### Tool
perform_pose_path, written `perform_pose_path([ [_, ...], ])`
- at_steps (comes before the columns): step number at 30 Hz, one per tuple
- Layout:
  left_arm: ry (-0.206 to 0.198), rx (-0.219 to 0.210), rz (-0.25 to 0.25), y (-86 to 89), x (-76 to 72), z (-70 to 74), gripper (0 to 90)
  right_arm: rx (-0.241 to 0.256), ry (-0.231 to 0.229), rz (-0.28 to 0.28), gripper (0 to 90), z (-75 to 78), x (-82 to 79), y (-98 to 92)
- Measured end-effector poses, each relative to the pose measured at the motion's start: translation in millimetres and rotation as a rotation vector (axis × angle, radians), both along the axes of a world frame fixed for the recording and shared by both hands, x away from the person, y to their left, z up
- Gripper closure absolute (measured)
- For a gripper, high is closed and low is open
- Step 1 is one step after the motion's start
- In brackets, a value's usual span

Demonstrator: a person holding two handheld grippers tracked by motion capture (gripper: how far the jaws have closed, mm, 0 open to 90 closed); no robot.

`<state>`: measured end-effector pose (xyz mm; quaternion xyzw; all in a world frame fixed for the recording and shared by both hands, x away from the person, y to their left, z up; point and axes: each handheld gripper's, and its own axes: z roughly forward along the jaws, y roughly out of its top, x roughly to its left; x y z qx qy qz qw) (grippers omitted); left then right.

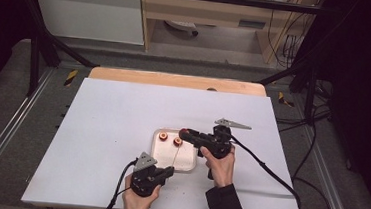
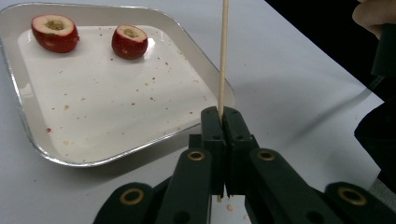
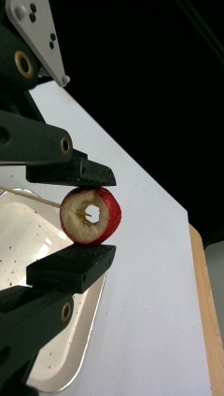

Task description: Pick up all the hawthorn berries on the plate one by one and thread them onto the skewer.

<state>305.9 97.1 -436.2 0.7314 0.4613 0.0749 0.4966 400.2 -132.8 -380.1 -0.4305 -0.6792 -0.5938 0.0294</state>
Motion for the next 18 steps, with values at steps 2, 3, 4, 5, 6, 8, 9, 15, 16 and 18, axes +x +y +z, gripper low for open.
perform_pose_path([
  [2, -0.001, -0.003, 0.007, 0.5, 0.3, 0.5, 89.0, 0.016, 0.014, -0.012, 61.1, -1.5, 0.3, -0.8],
  [3, -0.003, 0.000, 0.006, 0.1, 0.3, 0.8, 89.0, 0.016, 0.014, -0.012, 61.1, -1.5, 0.3, -0.8],
  [4, -0.007, 0.008, 0.009, -1.2, 0.1, 1.1, 89.0, 0.023, 0.018, -0.015, 61.1, -1.8, 0.6, -1.1],
  [5, -0.009, 0.018, 0.000, -2.8, 0.4, 1.3, 89.0, 0.029, 0.026, -0.012, 61.1, -1.6, 0.7, -1.2],
  [6, -0.019, 0.012, -0.004, -4.5, -0.2, 1.5, 89.0, 0.029, 0.026, -0.012, 61.1, -1.6, 0.7, -1.2],
  [8, -0.017, 0.026, -0.008, -7.5, -0.9, 3.9, 89.0, 0.040, 0.038, 0.011, 61.1, -3.1, 0.4, 0.5],
  [9, -0.010, 0.016, -0.008, -8.2, -0.7, 3.8, 89.0, 0.024, 0.017, 0.006, 61.2, -3.8, -1.4, 0.3],
  [15, -0.007, 0.002, -0.005, -8.7, 1.3, 4.2, 89.0, 0.029, 0.000, 0.008, 61.2, -1.4, -4.0, -1.5],
  [16, -0.026, 0.007, 0.009, -8.8, -0.4, 4.4, 89.0, 0.026, 0.003, 0.004, 61.2, -1.0, -4.1, -2.0],
  [18, -0.042, 0.009, 0.019, -9.6, -2.8, 4.7, 89.0, 0.043, 0.022, 0.001, 61.2, -0.4, -4.2, -3.6],
])
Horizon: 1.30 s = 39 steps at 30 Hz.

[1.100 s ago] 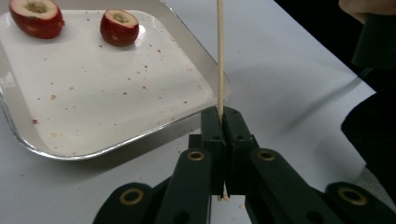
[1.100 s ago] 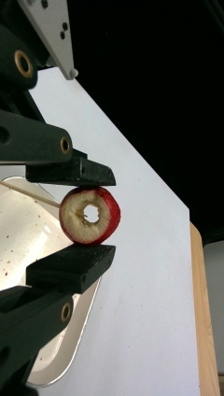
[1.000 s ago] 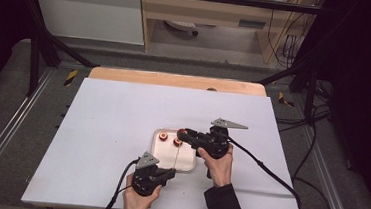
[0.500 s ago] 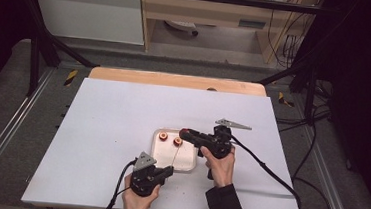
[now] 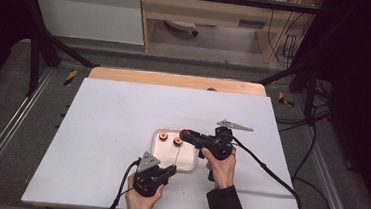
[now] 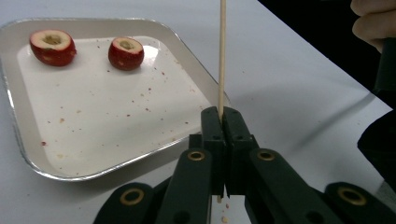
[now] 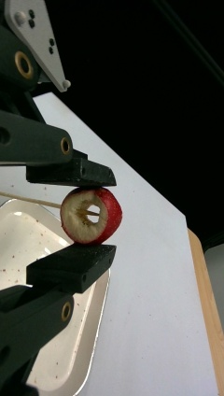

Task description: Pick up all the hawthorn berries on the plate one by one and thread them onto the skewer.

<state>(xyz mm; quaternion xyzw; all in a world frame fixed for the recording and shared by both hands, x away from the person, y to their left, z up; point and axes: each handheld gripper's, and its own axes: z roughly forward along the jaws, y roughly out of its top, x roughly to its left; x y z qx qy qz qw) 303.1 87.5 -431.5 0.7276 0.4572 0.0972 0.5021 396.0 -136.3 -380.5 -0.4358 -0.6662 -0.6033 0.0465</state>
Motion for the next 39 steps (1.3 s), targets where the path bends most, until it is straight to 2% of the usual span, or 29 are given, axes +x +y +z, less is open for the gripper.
perform_pose_path([
  [2, -0.002, 0.003, 0.008, -0.6, 0.0, -0.4, 89.0, 0.011, 0.015, -0.006, 61.2, -0.5, 0.1, -0.7],
  [7, -0.008, 0.024, -0.008, -1.2, 1.7, -2.0, 89.1, 0.020, 0.035, -0.011, 61.3, -2.7, 0.6, -1.7],
  [8, -0.013, 0.026, -0.010, -1.0, 1.2, -1.6, 89.1, 0.032, 0.063, -0.013, 61.2, -3.7, 1.1, -3.6],
  [11, -0.029, 0.047, -0.028, 0.4, -0.7, 3.0, 89.1, 0.051, 0.088, -0.015, 61.2, -4.8, 3.0, -6.0],
  [14, -0.030, 0.035, -0.024, 3.8, -2.7, 6.3, 89.1, 0.081, 0.121, -0.007, 61.2, -5.4, 5.8, -7.8],
  [18, -0.024, 0.035, -0.031, 7.4, -2.4, 5.1, 89.1, 0.076, 0.125, -0.002, 61.2, -6.4, 6.7, -7.5],
  [19, -0.008, 0.053, -0.030, 8.2, -2.4, 4.0, 89.1, 0.074, 0.125, -0.004, 61.2, -6.6, 6.6, -7.7],
  [20, -0.004, 0.046, -0.031, 11.4, -4.3, -2.2, 89.2, 0.096, 0.082, -0.075, 61.2, -1.8, 6.1, -14.0],
  [21, -0.007, 0.036, -0.027, 14.2, -5.0, -4.3, 89.2, 0.129, 0.075, -0.093, 61.2, 1.8, 6.9, -19.5],
  [22, -0.007, 0.036, -0.027, 14.2, -5.0, -4.3, 89.2, 0.141, 0.072, -0.100, 61.2, 5.5, 7.5, -24.0],
  [24, -0.008, 0.013, -0.029, 17.0, -4.5, -4.6, 89.1, 0.153, 0.078, -0.099, 61.2, 8.7, 7.4, -26.4],
  [29, -0.049, 0.009, -0.066, 7.0, -9.1, 4.3, 89.1, 0.215, 0.123, -0.069, 61.1, 9.1, 5.5, -24.1],
  [31, -0.054, 0.005, -0.073, 4.3, -9.5, 5.3, 89.0, 0.237, 0.141, -0.064, 61.0, 8.2, 5.3, -22.1],
  [34, -0.056, 0.005, -0.075, 3.9, -8.7, 5.5, 89.0, 0.252, 0.156, -0.057, 61.0, 8.3, 5.0, -21.7],
  [39, -0.052, 0.002, -0.070, 5.2, -6.8, 5.2, 89.0, 0.255, 0.148, -0.056, 61.0, 8.7, 4.6, -22.0],
])
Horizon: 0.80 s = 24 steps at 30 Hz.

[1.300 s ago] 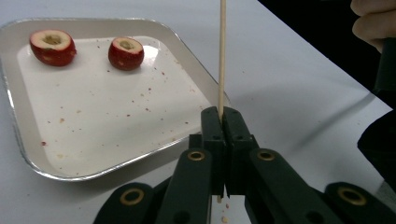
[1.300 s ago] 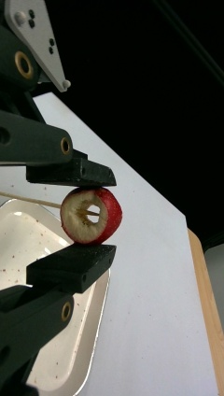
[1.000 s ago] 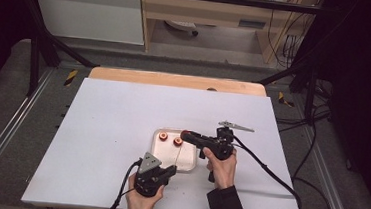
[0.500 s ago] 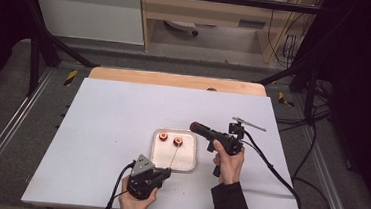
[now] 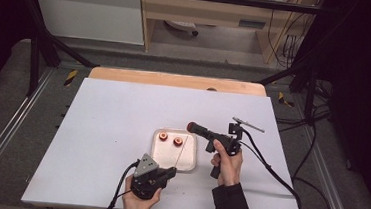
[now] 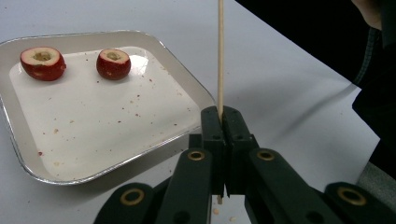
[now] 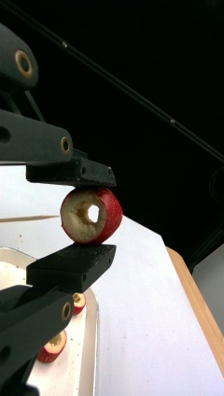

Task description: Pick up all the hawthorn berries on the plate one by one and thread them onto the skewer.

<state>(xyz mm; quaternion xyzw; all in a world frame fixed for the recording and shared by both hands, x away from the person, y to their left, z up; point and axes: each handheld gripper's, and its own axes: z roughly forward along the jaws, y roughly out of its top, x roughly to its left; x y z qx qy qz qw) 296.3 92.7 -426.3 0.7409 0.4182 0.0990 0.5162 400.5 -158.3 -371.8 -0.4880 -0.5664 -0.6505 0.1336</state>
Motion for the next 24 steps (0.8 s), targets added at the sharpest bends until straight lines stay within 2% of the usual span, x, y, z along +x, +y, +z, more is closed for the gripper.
perform_pose_path([
  [9, 0.003, 0.001, -0.003, -1.0, 1.1, -0.3, 89.0, -0.002, 0.007, 0.015, 61.0, -4.0, -0.3, 3.6],
  [16, 0.016, -0.007, 0.009, 0.2, 2.0, 0.2, 89.0, -0.023, 0.008, 0.042, 61.0, -7.6, -1.5, 6.0],
  [19, 0.032, -0.014, 0.011, -1.2, 3.1, -1.1, 88.9, -0.034, -0.016, 0.044, 61.0, -8.9, -2.6, 6.8],
  [21, 0.024, -0.025, 0.012, -4.2, 2.6, -2.1, 88.9, -0.043, -0.028, 0.042, 60.9, -9.3, -3.7, 7.1],
  [24, 0.005, -0.012, 0.033, -8.1, 1.3, -4.5, 88.9, -0.048, -0.019, 0.036, 60.9, -10.5, -6.0, 8.8],
])
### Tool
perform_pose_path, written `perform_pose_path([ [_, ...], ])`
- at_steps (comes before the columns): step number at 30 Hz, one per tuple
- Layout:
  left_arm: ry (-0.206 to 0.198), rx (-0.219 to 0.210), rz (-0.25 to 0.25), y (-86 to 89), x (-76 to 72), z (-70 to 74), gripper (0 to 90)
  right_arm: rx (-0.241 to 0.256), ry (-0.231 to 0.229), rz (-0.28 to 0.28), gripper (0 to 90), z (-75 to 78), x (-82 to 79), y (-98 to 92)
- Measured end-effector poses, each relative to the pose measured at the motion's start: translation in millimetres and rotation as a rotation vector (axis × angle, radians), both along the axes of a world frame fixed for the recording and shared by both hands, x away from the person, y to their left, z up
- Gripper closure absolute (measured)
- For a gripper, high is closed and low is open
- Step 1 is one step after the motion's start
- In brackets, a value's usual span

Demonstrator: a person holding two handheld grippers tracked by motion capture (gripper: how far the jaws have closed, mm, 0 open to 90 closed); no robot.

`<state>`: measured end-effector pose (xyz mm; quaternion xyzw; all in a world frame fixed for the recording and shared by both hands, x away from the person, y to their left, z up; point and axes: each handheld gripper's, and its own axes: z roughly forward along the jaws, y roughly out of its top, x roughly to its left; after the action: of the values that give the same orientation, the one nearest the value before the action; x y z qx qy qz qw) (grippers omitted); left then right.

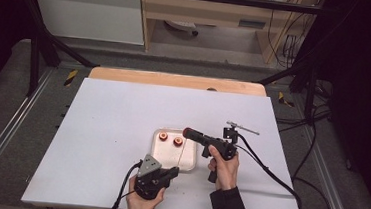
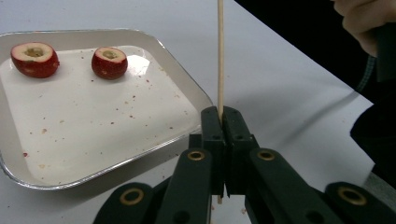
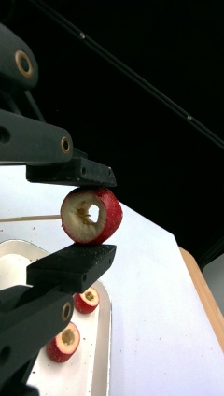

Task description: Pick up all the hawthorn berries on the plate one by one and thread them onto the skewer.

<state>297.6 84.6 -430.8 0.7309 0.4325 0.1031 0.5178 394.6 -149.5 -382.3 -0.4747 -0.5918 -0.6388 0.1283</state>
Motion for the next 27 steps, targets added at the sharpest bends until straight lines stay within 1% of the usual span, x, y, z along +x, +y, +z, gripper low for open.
perform_pose_path([
  [1, 0.008, -0.015, 0.005, -0.9, -0.1, -1.4, 88.9, 0.000, 0.000, 0.000, 60.9, 0.0, 0.0, 0.0],
  [2, -0.002, -0.010, 0.017, -1.1, 0.2, -2.3, 88.9, 0.001, 0.000, 0.000, 60.9, 0.3, -0.4, 0.0],
  [4, -0.012, -0.014, 0.021, -4.3, -0.4, -5.1, 88.9, 0.002, 0.005, -0.002, 60.9, 0.9, -1.0, -0.4],
  [6, -0.042, 0.002, 0.021, -6.6, -1.8, -6.8, 88.9, 0.004, 0.035, -0.003, 60.9, 2.0, -0.9, -1.0],
  [8, -0.048, 0.013, 0.013, -5.8, -2.8, -7.2, 89.0, -0.005, 0.064, 0.003, 61.0, 3.7, 0.1, -2.6],
  [9, -0.040, 0.013, 0.012, -4.2, -2.4, -7.3, 89.0, -0.021, 0.064, 0.001, 61.0, 4.2, 0.0, -3.5],
  [10, -0.031, 0.000, 0.011, -2.6, -1.7, -7.3, 89.0, -0.039, 0.055, 0.004, 61.0, 4.2, -0.2, -4.2],
  [12, -0.028, 0.002, -0.002, -2.7, -2.3, -7.0, 89.0, -0.049, 0.042, 0.003, 61.0, 4.1, -1.0, -4.2],
  [14, -0.030, 0.013, -0.014, -3.7, -2.4, -6.1, 89.0, -0.028, 0.043, 0.018, 61.0, 3.2, -0.2, -3.1],
  [15, -0.040, 0.015, -0.010, -2.8, -3.0, -5.6, 89.0, -0.028, 0.046, 0.017, 61.0, 2.8, 0.3, -2.9],
  [16, -0.037, 0.016, -0.010, -0.7, -3.5, -4.8, 89.0, -0.025, 0.048, 0.015, 61.0, 3.3, 0.8, -3.3],
  [17, -0.031, 0.014, -0.015, 1.5, -3.9, -5.0, 89.0, -0.020, 0.039, 0.010, 61.0, 3.7, 1.0, -4.0],
  [19, -0.037, 0.010, -0.021, 4.8, -6.3, -7.1, 89.0, -0.007, 0.016, -0.015, 61.0, 7.3, 0.9, -6.6],
  [20, -0.041, 0.009, -0.024, 5.7, -6.9, -7.7, 89.0, -0.001, 0.010, -0.017, 61.0, 8.9, 1.2, -7.9],
  [21, -0.045, 0.008, -0.024, 6.3, -6.7, -7.5, 89.0, -0.005, 0.012, -0.008, 61.0, 9.7, 1.4, -8.1],
  [22, -0.042, -0.001, -0.026, 6.4, -6.0, -6.7, 89.0, -0.012, 0.010, -0.006, 61.0, 9.6, 1.0, -7.7],
  [24, -0.039, 0.016, -0.030, 5.4, -5.0, -6.0, 89.0, -0.018, 0.005, 0.002, 61.0, 8.0, 0.5, -6.5],
  [27, -0.039, 0.021, -0.028, 6.1, -4.4, -6.6, 89.0, -0.024, -0.002, 0.010, 61.0, 7.6, 1.1, -6.8],
])
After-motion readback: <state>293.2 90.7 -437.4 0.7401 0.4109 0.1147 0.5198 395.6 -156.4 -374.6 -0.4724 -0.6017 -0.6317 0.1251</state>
